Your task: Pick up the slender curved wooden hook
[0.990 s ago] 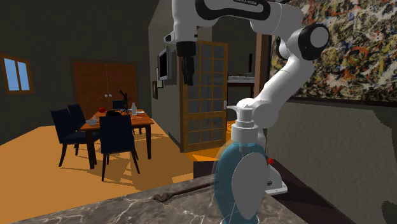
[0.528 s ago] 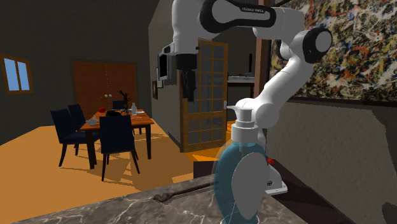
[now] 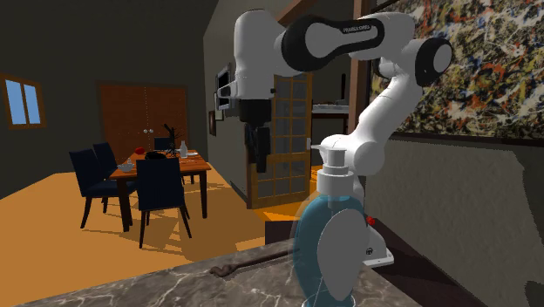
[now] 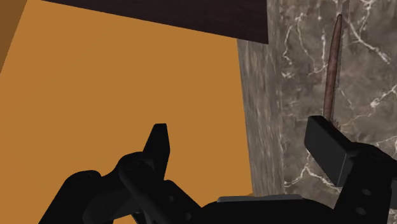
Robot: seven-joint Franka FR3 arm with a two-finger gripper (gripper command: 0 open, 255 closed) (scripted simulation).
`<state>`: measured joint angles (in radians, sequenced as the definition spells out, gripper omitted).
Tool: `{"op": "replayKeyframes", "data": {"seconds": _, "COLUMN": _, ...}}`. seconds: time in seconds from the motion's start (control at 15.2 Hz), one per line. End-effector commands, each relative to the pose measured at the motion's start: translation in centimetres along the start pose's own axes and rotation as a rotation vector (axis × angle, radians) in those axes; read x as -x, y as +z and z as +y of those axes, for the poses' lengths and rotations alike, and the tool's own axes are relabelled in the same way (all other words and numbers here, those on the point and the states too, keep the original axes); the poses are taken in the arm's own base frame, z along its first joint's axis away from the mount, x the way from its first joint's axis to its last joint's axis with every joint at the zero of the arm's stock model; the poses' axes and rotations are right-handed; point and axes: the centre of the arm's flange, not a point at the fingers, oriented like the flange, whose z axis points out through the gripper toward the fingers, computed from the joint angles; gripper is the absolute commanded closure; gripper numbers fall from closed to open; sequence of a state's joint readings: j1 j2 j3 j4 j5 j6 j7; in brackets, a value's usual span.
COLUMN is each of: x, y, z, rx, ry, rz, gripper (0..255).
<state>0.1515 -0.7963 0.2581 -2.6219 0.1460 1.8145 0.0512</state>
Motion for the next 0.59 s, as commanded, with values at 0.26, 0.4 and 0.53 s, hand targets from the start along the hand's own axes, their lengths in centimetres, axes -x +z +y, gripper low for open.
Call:
{"op": "replayKeyframes", "data": {"seconds": 0.26, "x": -1.3, "y": 4.8, "z": -5.6, "rx": -0.016, "ry": -0.032, "rz": 0.022, "gripper": 0}}
{"op": "replayKeyframes", "data": {"seconds": 0.4, "x": -1.7, "y": 6.3, "z": -7.6, "rx": -0.022, "ry": -0.044, "rz": 0.028, "gripper": 0}}
{"op": "replayKeyframes", "data": {"seconds": 0.53, "x": -2.1, "y": 7.9, "z": -9.6, "rx": -0.027, "ry": -0.055, "rz": 0.035, "gripper": 0}}
